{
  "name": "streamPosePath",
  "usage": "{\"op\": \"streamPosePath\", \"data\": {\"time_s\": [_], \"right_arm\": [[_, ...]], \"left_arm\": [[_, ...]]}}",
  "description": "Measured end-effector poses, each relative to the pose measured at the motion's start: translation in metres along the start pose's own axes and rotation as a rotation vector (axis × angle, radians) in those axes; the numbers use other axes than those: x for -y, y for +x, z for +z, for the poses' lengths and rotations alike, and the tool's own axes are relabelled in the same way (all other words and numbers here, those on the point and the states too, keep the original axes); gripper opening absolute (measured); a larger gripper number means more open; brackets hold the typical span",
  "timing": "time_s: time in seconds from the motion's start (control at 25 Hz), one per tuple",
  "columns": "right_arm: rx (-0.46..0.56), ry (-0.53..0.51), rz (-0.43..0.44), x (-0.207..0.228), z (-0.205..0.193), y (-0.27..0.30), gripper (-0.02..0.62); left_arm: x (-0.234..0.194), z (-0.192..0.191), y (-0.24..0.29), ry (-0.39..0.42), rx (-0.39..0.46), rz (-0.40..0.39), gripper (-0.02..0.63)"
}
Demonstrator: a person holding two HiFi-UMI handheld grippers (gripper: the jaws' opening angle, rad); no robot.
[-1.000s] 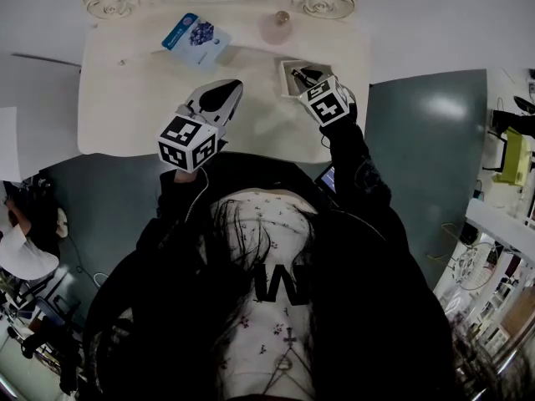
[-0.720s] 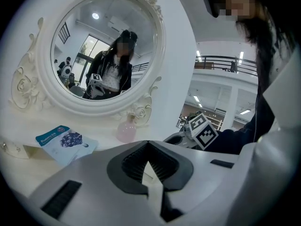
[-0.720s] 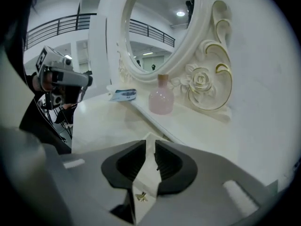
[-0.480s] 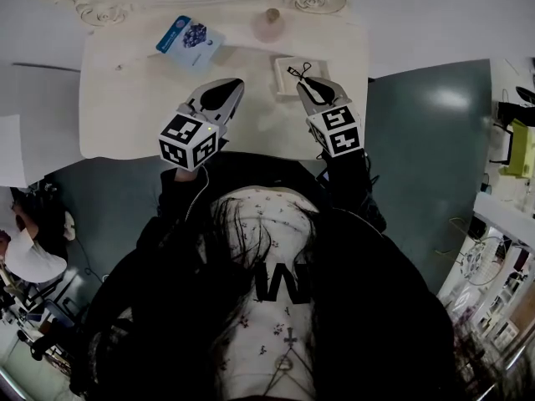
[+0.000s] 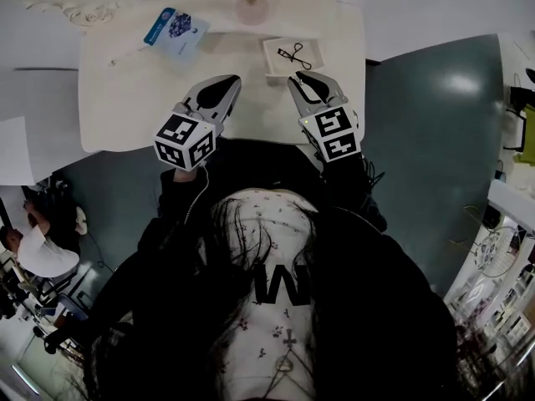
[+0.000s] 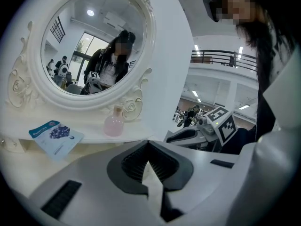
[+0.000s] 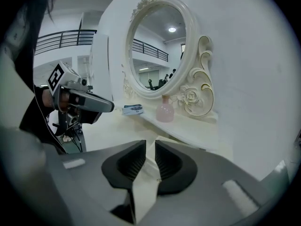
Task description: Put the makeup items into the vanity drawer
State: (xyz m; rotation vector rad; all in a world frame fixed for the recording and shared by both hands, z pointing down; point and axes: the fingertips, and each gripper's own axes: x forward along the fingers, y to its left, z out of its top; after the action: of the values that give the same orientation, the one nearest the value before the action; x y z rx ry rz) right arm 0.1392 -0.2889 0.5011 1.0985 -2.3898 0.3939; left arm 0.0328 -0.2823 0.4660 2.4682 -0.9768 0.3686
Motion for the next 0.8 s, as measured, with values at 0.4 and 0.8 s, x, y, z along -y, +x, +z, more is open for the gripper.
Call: {"op": "streamPosePath", "data": {"time_s": [0.4,0.8], "right_arm": [[0.049,0.048,0.039,-0.017,-0.012,-0.016,0.069],[0.097,0.026,0.015,-0.059,0.012,-0.016,0.067]], "left_arm": [[0.033,-0.028,-0.019,0.012,-0.050,0.028,-0.002],[0.030,-0.019,-0.056,0.080,-0.010,-0.020,-0.002]]}}
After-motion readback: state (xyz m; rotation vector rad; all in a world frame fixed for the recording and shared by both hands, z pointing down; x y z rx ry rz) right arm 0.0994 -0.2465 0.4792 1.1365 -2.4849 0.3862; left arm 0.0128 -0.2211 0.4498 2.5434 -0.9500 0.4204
